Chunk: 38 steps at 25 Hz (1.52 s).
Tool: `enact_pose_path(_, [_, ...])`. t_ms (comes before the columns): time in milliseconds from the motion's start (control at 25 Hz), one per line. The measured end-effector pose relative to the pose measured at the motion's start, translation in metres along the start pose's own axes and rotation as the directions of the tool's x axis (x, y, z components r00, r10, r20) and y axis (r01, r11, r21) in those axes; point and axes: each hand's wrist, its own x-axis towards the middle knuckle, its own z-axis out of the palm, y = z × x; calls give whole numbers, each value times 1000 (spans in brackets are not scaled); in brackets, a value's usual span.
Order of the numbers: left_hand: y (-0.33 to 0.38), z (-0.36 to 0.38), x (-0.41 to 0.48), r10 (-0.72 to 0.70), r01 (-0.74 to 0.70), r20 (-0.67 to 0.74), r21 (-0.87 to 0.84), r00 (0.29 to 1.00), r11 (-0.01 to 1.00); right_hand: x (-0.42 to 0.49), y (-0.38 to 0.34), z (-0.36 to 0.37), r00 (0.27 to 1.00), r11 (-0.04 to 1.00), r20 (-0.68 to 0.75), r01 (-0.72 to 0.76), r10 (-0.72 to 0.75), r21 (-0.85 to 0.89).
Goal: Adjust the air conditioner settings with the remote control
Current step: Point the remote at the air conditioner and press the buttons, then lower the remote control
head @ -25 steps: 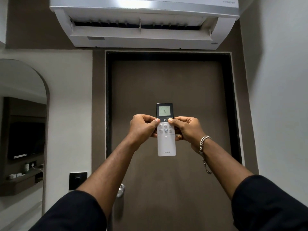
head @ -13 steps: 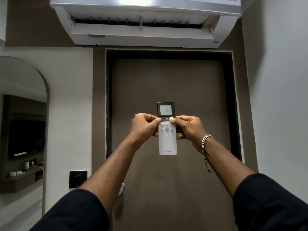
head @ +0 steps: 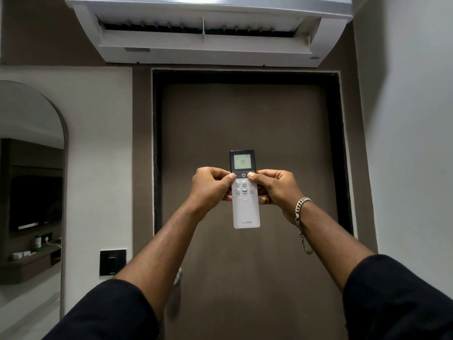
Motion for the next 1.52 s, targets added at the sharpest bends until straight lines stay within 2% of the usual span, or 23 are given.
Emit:
enact_pose_path(560, [-19,20,-7,-60,61,63,-21,996,998,-12,19,-11,996,996,-29,-88,88,-30])
enact_pose_path(880, [-74,73,-32,-177,186,138,-55,975,981,-34,90,-37,970,970,-66,-239,236,-52])
enact_pose_path(1000, [-112,117,-56,-279,297,198,-67,940,952,-58,144,-61,930,933,-112,-356,349,-46])
enact_pose_path(1120, [-160,178,-99,-427,449,298,-4,853,894,-103,218,-95,852,859,-173,-510,494,-54])
enact_pose_path(1240, [-207,246,-155,-542,558,420,97,728,824,-166,293,-134,729,747,-250,-664,637,-33])
enact_pose_path(1440, [-276,378,-288,-661,676,585,242,471,696,-314,404,-209,435,518,-391,-845,811,136])
enact_pose_path(1520, [-294,433,-360,-690,717,642,302,335,629,-392,439,-238,300,432,-456,-876,838,216])
